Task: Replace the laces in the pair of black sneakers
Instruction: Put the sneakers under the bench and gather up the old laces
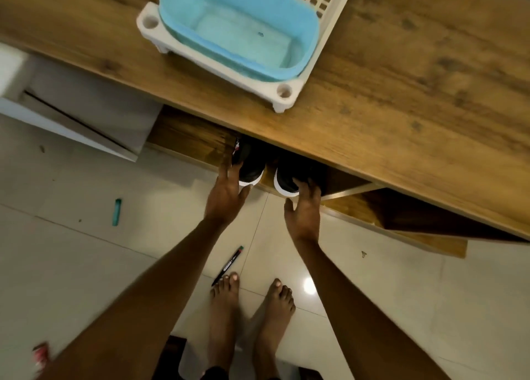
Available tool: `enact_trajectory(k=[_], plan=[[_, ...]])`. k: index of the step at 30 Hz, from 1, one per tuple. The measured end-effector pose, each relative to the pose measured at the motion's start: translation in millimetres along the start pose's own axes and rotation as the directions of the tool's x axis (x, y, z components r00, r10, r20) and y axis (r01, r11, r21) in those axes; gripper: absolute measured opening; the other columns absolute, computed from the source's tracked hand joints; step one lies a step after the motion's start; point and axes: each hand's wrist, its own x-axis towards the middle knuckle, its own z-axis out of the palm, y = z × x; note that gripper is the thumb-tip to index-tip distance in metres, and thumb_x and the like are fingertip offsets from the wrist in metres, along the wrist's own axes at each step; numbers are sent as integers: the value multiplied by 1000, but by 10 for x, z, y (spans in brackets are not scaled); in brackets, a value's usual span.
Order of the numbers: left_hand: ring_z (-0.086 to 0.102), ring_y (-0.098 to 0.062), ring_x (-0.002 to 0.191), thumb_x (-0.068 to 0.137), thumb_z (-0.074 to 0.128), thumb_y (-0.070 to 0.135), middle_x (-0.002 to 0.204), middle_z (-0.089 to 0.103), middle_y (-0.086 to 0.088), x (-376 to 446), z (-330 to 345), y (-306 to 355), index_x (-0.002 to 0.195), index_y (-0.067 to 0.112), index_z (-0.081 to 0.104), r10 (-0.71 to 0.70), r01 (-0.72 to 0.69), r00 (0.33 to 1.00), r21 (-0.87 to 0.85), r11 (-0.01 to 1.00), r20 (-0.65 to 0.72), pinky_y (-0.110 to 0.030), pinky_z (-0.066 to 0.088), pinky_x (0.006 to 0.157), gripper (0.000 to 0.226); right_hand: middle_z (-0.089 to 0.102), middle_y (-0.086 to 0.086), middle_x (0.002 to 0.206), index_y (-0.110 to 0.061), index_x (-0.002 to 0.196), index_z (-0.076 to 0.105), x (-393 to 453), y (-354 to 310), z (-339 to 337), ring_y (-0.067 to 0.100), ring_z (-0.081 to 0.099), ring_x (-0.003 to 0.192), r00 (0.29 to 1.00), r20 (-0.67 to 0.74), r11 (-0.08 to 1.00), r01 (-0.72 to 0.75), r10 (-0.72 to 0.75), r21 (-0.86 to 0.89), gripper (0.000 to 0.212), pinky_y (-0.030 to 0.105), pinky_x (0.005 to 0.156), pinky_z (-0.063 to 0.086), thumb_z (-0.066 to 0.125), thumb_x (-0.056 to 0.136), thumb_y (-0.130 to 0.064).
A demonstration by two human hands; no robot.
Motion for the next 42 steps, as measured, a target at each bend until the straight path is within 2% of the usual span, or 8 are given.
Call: enact_trajectory(k=[5, 15, 20, 26, 31, 34, 38, 42], plan=[[52, -35, 116, 94, 50, 14, 135, 43, -19, -735, -309, 328, 127, 1, 49, -214, 211, 976, -68, 975, -33, -37, 51, 80, 35, 47, 7, 131, -14, 124, 55, -685, -303, -264, 21, 52, 119, 997, 65, 997, 47, -51, 60, 34, 13, 86, 39, 57, 90, -6], [54, -24, 111, 98, 42, 14, 129, 48, -12, -1608, -786, 652, 125, 7, 52, -522, 530, 848, -118, 840, 96, -29, 46, 81, 30, 58, 0, 116, -12, 108, 60, -1412, -1024, -322, 4, 51, 96, 920, 349, 973, -217, 179, 73, 16, -2, 67, 36, 47, 98, -11], [52, -26, 111, 98, 40, 13, 128, 47, -13, -1729, -467, 212, 127, 7, 50, -637, 651, 758, -100, 752, 143, -32, 45, 82, 31, 64, 8, 109, -7, 103, 61, -1333, -834, 361, 25, 59, 103, 828, 393, 886, -458, 400, 65, 18, 21, 77, 41, 44, 97, -11], [49, -33, 113, 96, 41, 11, 128, 45, -17, -1650, 192, -732, 124, 4, 51, -682, 694, 720, -125, 709, 124, -38, 41, 86, 30, 69, 15, 109, -1, 106, 66, -966, 240, 1510, 30, 65, 101, 691, 376, 780, -597, 618, -186, 32, 25, 69, 44, 56, 92, -29], [47, -36, 115, 95, 42, 10, 126, 45, -20, -1664, 552, -1388, 125, 4, 50, -709, 716, 698, -81, 694, 99, -41, 41, 89, 32, 70, 16, 100, 0, 104, 64, -791, 826, 2102, 33, 68, 92, 700, 354, 784, -567, 620, -252, 52, 37, 74, 56, 71, 77, -43], [49, -36, 112, 95, 42, 9, 126, 46, -19, -1634, 658, -1509, 124, 5, 50, -717, 723, 691, -96, 684, 98, -42, 44, 87, 31, 70, 14, 99, -1, 105, 63, -820, 939, 2262, 33, 68, 94, 695, 364, 784, -535, 621, -316, 46, 40, 79, 57, 69, 79, -38], [50, -32, 113, 95, 42, 11, 127, 46, -15, -1572, 665, -1478, 124, 8, 50, -691, 706, 707, -92, 702, 150, -44, 48, 87, 30, 69, 13, 104, 0, 106, 64, -786, 768, 2226, 31, 66, 99, 703, 359, 786, -502, 614, -361, 40, 32, 79, 54, 62, 84, -34], [51, -30, 112, 95, 43, 11, 127, 46, -13, -1494, 504, -1457, 124, 9, 50, -675, 690, 720, -69, 720, 160, -43, 49, 87, 30, 70, 12, 95, -1, 99, 67, -726, 402, 2147, 29, 65, 92, 757, 359, 836, -521, 545, -171, 34, 28, 68, 46, 58, 86, -31]])
